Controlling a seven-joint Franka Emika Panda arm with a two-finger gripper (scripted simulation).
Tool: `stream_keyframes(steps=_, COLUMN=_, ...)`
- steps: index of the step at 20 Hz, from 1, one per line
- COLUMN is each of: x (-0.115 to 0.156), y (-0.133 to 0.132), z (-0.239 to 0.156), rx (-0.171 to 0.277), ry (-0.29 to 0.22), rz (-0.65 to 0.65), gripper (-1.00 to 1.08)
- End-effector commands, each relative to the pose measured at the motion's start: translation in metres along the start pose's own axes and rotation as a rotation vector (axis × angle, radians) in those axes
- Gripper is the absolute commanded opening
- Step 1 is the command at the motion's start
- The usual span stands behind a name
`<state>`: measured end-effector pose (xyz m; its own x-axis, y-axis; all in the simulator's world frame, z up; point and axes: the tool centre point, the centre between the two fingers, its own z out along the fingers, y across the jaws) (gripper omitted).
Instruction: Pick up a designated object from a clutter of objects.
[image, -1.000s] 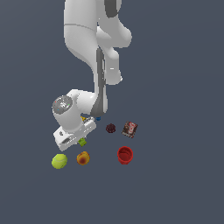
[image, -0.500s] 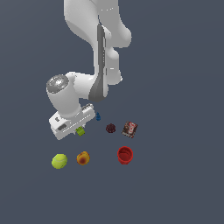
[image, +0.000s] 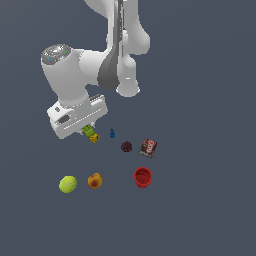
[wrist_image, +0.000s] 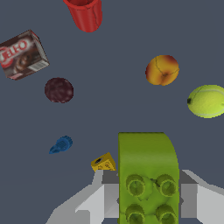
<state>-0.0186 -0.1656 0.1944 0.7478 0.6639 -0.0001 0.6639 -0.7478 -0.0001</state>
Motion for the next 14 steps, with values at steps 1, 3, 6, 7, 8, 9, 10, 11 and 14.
stream_keyframes(steps=1, x=-0.007, y=-0.007, z=-0.025, rx=0.000, ry=0.000, rz=0.000, gripper=-1.00)
stream_keyframes(steps=3, x=-0.012, y=-0.012, z=-0.045, rx=0.000, ry=0.000, rz=0.000, gripper=-1.00)
stream_keyframes(steps=6, x=-0.020, y=-0.019, z=-0.077, rx=0.000, ry=0.001, rz=0.000, gripper=-1.00)
stream_keyframes(steps=7, x=-0.023, y=-0.022, z=-0.088, rx=0.000, ry=0.001, rz=0.000, gripper=-1.00)
stream_keyframes(steps=8, x=-0.026, y=-0.025, z=-0.099, rx=0.000, ry=0.001, rz=0.000, gripper=-1.00)
stream_keyframes(steps=9, x=-0.028, y=-0.027, z=-0.109, rx=0.000, ry=0.001, rz=0.000, gripper=-1.00)
stream_keyframes(steps=10, x=-0.031, y=-0.029, z=-0.119, rx=0.000, ry=0.001, rz=0.000, gripper=-1.00)
stream_keyframes(steps=11, x=-0.033, y=-0.032, z=-0.129, rx=0.000, ry=0.001, rz=0.000, gripper=-1.00)
stream_keyframes(steps=14, x=-0.040, y=-0.038, z=-0.157, rx=0.000, ry=0.001, rz=0.000, gripper=-1.00)
